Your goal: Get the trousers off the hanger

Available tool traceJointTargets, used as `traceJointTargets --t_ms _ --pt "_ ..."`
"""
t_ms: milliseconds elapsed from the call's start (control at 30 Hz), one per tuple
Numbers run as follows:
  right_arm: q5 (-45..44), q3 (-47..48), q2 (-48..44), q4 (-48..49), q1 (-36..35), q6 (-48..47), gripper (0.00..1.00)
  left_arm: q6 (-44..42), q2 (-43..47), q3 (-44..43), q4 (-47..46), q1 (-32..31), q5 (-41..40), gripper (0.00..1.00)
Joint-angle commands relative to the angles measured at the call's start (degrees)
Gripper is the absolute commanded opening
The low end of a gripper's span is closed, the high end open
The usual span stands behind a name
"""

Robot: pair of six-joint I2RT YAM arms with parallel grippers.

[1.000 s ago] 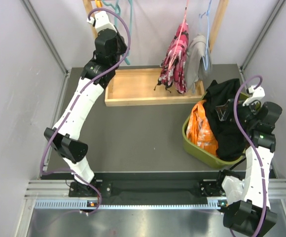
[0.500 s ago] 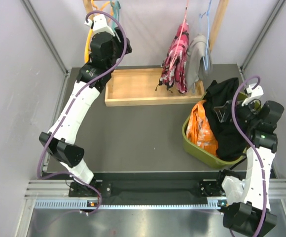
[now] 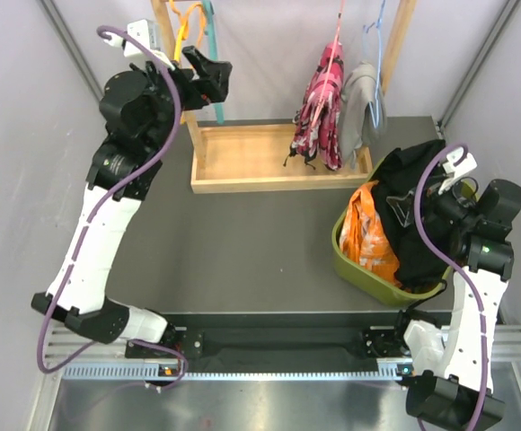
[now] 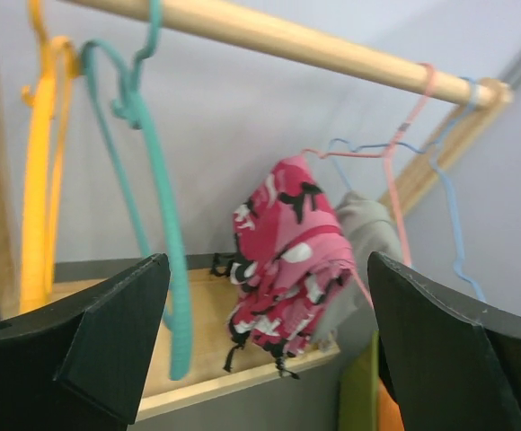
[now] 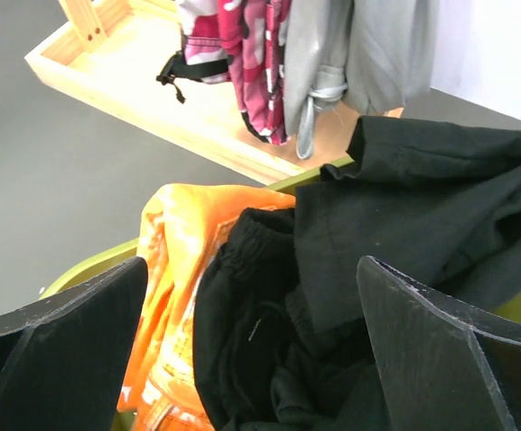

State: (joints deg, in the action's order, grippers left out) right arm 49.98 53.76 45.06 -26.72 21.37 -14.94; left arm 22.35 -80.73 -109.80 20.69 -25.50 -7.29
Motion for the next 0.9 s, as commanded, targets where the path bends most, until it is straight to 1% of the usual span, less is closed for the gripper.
traceJointTargets --t_ms 0,33,67,100,133,167,233,300,433,600,633,800,867 --pt "3.2 1.27 -0.41 0.96 -0.53 -1.06 1.0 0.32 0.49 0.46 -3.19 0.27 11.39 0.96" --pt "3.37 1.09 -0.32 1.14 -0.62 -0.8 1.0 1.98 0.14 0.38 -3.81 0.27 14.55 0.96" --pt "3.46 0.74 -0.32 1.32 -0.71 -0.45 1.0 3.21 -1.0 0.29 -5.47 0.27 20.5 0.96" --pt "3.55 0.65 -0.41 1.75 -0.8 0.17 1.0 4.53 -1.79 0.29 -6.61 0.27 23.69 0.95" --pt "3.55 0.56 -0.41 1.85 -0.97 0.35 1.0 7.94 -2.58 0.2 -7.84 0.27 26.16 0.94" --pt "3.55 0.3 -0.41 1.85 -0.97 0.52 1.0 9.71 -4.51 0.02 -10.55 0.18 30.88 0.93" --pt "3.37 0.03 -0.67 1.85 -1.15 1.05 1.0 14.19 -8.02 -1.89 -12.24 -0.51 33.65 0.92" --pt "3.37 -0.49 -1.02 1.93 -1.15 1.58 1.0 15.44 -10.75 -4.27 -12.16 -1.57 35.05 0.92" --pt "3.11 -1.46 -1.64 1.85 -1.24 2.63 1.0 17.38 -18.74 -11.92 -11.46 -3.5 35.5 0.91" --pt "2.85 -2.34 -2.25 1.93 -1.41 3.43 1.0 17.2 -25.61 -19.38 -9.79 -6.31 32.35 0.9" --pt "2.67 -2.52 -2.34 1.76 -1.41 3.51 1.0 17.29 -27.62 -20.18 -9.35 -6.58 31.64 0.9" --pt "2.67 -2.96 -2.43 1.76 -1.59 4.04 1.0 15.37 -31.5 -22.91 -9.09 -8.78 25.85 0.87" --pt "2.76 -3.13 -2.61 1.76 -1.59 4.22 1.0 14.48 -33.0 -23.53 -9.7 -9.22 23.3 0.84"
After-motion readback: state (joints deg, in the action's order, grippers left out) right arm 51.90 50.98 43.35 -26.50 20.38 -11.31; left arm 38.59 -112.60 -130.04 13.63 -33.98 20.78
